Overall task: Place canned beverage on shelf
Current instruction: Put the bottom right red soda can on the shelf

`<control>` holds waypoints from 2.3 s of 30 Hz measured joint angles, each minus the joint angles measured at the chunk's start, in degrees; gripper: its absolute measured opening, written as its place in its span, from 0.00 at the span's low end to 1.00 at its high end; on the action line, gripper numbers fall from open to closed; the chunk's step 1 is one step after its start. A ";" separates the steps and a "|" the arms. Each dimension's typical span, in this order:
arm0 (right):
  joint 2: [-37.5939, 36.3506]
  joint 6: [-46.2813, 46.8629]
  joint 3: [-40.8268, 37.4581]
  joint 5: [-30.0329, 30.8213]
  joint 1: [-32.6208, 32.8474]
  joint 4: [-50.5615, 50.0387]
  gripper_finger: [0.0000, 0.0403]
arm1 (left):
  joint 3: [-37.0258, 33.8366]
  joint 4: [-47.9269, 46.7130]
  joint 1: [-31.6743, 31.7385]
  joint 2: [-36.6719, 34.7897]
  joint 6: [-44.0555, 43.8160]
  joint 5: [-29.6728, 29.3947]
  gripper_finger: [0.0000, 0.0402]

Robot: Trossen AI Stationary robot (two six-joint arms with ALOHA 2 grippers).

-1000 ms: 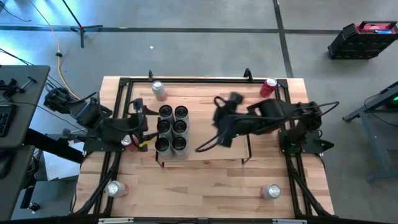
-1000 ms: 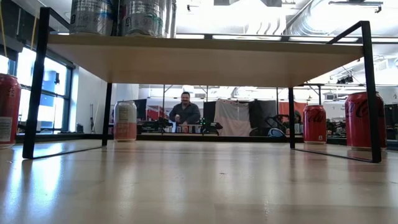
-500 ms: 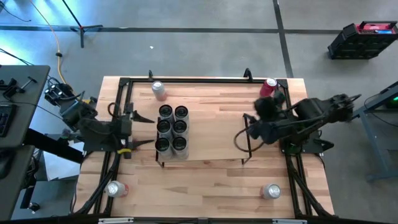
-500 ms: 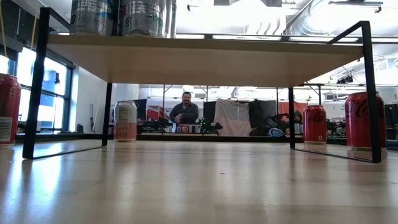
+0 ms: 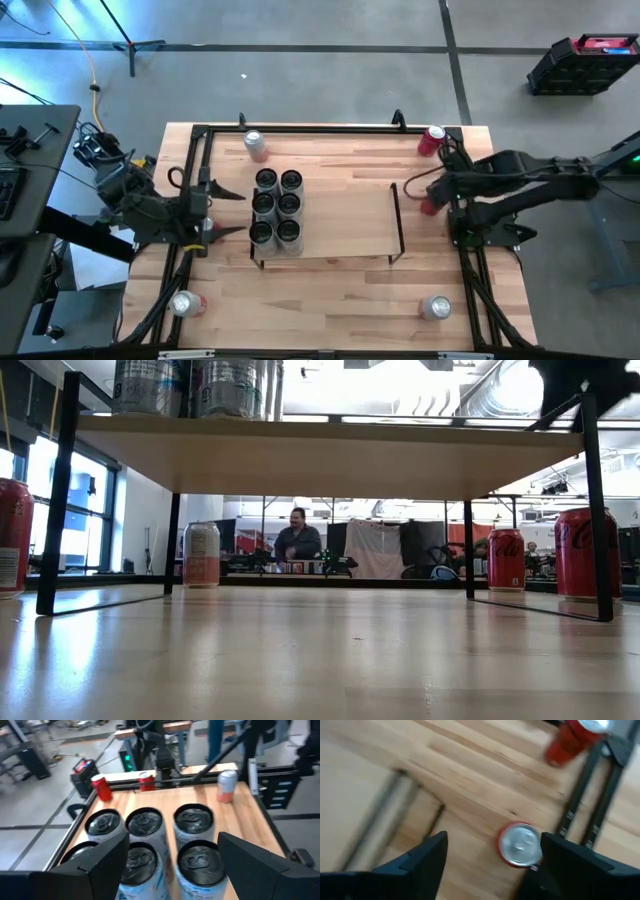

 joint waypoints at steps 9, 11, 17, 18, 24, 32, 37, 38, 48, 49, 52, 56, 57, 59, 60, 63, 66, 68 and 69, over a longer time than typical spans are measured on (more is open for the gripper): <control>-2.28 -10.29 -12.02 -14.02 -15.46 4.92 0.93 | -0.40 0.11 0.02 0.06 -4.26 -1.82 0.73; -2.28 -11.66 -14.56 -15.66 -18.62 5.97 0.94 | -0.40 0.14 0.02 0.35 -5.70 -1.86 0.73; -2.39 -16.18 -18.45 -17.70 -26.57 11.82 0.95 | -0.43 1.58 0.02 1.77 -6.70 -2.19 0.73; -2.37 -16.88 -18.76 -18.08 -27.55 12.63 0.95 | -0.43 1.86 0.02 2.06 -6.70 -2.22 0.73; -0.97 -15.66 -18.95 -18.75 -32.52 13.46 0.95 | -0.43 3.14 0.02 3.75 -6.66 -2.23 0.73; 4.21 -16.93 -20.57 -23.47 -33.86 17.86 0.95 | -0.43 3.15 0.02 4.52 -6.27 -1.24 0.73; 7.81 -19.85 -20.59 -24.96 -33.86 17.65 0.94 | -0.43 3.13 0.02 4.52 -6.74 1.11 0.73; 8.42 -21.04 -20.59 -25.34 -33.86 17.57 0.94 | -0.43 3.14 0.02 4.52 -6.77 1.71 0.73; 9.96 -28.92 -21.62 -25.79 -33.86 18.26 0.82 | -0.43 3.13 0.00 4.52 -8.30 3.10 0.73; 9.98 -29.26 -22.38 -25.79 -33.86 18.77 0.80 | -0.43 3.18 0.00 4.52 -8.28 3.05 0.73; 9.77 -31.32 -23.84 -25.73 -33.86 20.38 0.78 | -0.43 3.78 0.00 4.52 -8.25 3.03 0.73; 9.48 -33.74 -22.93 -25.78 -33.86 19.19 0.77 | -0.43 4.51 0.00 4.52 -8.23 3.01 0.73; 9.75 -34.41 -21.93 -25.70 -33.86 17.87 0.77 | -0.43 4.54 0.00 4.52 -8.22 2.99 0.73; 9.39 -34.88 -18.52 -24.58 -33.84 13.84 0.77 | -0.43 4.52 0.01 4.52 -8.21 3.00 0.73; 9.32 -34.92 -16.62 -23.60 -33.84 11.94 0.77 | -0.43 4.55 0.01 4.52 -8.19 2.99 0.73; 9.48 -34.66 -9.82 -20.06 -33.80 5.95 0.76 | -0.43 4.53 0.02 4.52 -8.16 2.97 0.73; 9.49 -33.82 -1.90 -18.57 -33.71 2.94 0.76 | -0.43 4.54 0.02 4.52 -7.86 2.39 0.73; 10.06 -33.06 3.37 -18.43 -33.68 2.20 0.76 | -0.43 4.54 0.02 4.52 -7.16 1.54 0.73; 10.50 -32.80 5.69 -18.45 -33.68 2.17 0.76 | -0.43 4.53 0.02 4.52 -6.95 1.09 0.73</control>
